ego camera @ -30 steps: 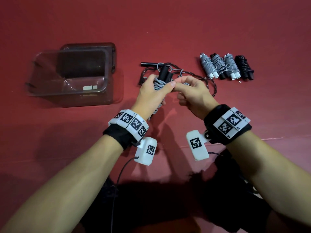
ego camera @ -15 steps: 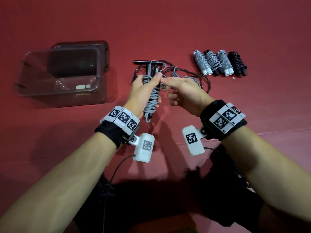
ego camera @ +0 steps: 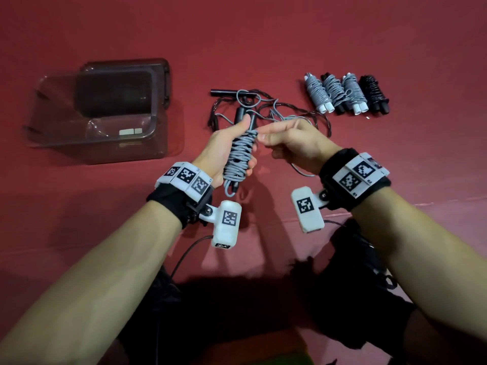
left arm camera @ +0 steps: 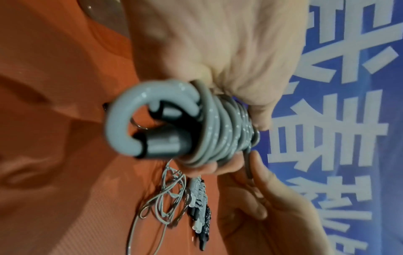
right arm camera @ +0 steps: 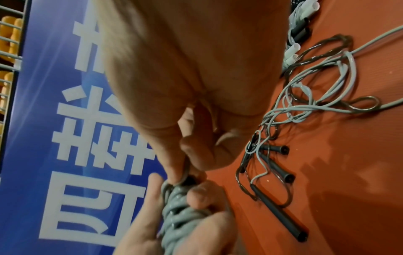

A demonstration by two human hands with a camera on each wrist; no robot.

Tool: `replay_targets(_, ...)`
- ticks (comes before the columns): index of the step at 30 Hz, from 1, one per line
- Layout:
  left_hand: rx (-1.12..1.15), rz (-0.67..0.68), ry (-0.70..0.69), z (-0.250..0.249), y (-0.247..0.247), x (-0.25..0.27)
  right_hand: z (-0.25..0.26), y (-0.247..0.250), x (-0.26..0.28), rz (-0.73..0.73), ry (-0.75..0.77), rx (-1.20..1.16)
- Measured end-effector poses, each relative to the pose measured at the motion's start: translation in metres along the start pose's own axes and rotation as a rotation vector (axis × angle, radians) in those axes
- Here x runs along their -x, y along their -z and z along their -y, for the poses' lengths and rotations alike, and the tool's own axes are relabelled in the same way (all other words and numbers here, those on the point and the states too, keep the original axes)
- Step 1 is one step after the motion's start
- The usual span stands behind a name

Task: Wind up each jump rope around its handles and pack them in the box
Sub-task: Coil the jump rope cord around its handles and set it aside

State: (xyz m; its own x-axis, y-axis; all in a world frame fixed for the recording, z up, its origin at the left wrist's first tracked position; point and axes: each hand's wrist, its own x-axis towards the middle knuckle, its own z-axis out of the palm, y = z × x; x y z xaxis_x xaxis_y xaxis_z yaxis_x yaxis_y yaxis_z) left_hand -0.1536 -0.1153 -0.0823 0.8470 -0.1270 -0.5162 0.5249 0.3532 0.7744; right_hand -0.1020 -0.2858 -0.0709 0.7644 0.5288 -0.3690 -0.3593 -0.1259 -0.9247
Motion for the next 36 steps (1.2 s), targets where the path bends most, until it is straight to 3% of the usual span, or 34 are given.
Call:
replay_targets(10, 0.143, 0.076, 0.068, -0.009, -0.001, 0.007, -0.008, 0.001, -0.004, -0.007, 0.025, -0.143)
replay_targets(13, 0.074, -0.059, 0.015, -0.011, -0.009, 0.006, -0.010, -0.008, -0.003, -0.078, -0.007, -0.160)
replay_targets(15, 0.004, -0.204, -0.110, -0.012, -0.007, 0.003, -0.014, -0.023, 0.001, -0.120, 0.017, 0.010)
replay_targets(18, 0.012, -0.311, -0.238, -0.013, 0.004, -0.003, -0.020, -0.038, 0.011, -0.012, 0.041, 0.237)
replay_targets(22, 0.059, -0.388, -0.239, -0.015, 0.008, -0.004, -0.022, -0.042, 0.012, 0.131, 0.201, 0.292)
replay_targets(36, 0.176, -0.488, -0.185, -0.009, 0.005, -0.010, -0.020, -0.035, 0.009, 0.088, 0.383, 0.476)
